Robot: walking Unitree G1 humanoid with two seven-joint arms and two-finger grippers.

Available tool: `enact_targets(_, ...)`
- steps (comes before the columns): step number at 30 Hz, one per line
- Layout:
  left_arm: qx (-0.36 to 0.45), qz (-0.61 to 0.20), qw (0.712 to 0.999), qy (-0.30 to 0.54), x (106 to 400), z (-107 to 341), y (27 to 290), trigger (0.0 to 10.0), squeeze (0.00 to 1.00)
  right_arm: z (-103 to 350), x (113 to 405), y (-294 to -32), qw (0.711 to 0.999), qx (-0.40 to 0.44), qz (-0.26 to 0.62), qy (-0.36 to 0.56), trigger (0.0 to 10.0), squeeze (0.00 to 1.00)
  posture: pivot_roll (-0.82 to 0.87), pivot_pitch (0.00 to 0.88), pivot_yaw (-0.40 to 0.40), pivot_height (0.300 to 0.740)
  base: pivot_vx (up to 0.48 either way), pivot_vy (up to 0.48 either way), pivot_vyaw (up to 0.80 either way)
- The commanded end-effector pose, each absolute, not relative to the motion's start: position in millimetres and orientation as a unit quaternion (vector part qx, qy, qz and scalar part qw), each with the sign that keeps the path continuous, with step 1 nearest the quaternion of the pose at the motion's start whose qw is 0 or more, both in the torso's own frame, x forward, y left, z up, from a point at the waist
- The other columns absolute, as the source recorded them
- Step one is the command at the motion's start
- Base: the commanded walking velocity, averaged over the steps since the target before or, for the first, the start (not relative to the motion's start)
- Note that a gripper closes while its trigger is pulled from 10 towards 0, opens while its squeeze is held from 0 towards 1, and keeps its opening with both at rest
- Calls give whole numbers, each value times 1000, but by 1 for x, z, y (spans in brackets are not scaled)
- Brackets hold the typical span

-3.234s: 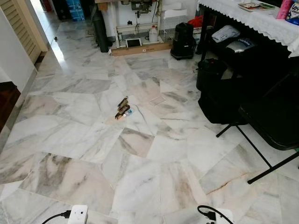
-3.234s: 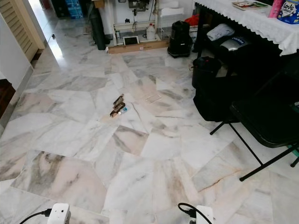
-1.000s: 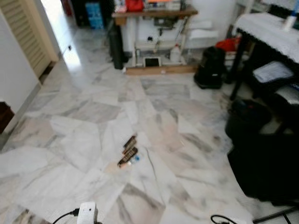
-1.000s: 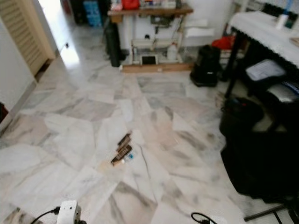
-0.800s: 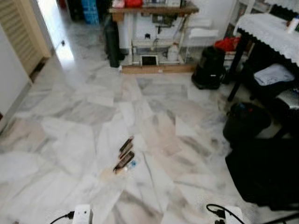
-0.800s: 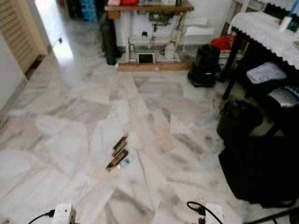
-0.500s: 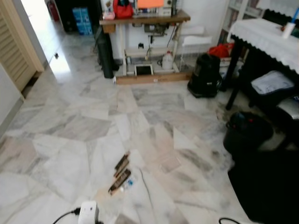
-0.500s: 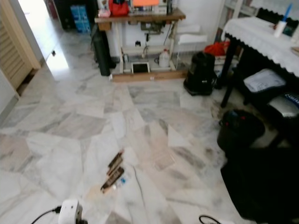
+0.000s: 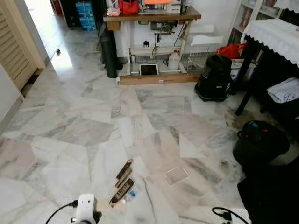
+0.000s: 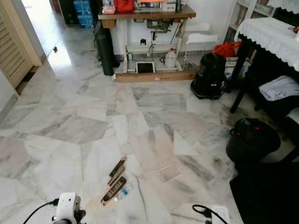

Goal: Sweep floor

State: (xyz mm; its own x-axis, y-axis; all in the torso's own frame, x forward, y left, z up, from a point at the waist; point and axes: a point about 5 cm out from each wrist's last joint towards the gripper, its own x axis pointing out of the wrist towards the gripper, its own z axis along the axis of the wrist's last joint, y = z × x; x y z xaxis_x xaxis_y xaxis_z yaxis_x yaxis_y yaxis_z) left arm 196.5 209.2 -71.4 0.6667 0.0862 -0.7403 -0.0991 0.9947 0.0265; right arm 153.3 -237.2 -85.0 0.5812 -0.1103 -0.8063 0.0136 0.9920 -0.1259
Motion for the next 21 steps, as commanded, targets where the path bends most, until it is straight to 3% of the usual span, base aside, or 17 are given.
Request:
enact_targets(1,-12,65,921,384,201,-67,215,10000,0,-88,148,-237,878,-83,-21,471,10000,0,-126,0,-21,740,0,0,0)
enact_targets(7,14,80,936,342,215,-52,233,10000,0,-74,166,-251,893,-141,-20,426,10000,0,-128,0,-19,740,0,0,0)
enact_targets(14,74,119,973,181,266,8,261,10000,0,-24,215,-282,936,-212,-79,269,10000,0,-119,0,-22,740,0,0,0)
enact_targets(21,114,114,985,61,300,60,261,10000,0,11,246,-283,941,-261,-139,163,10000,0,-112,0,-21,740,0,0,0)
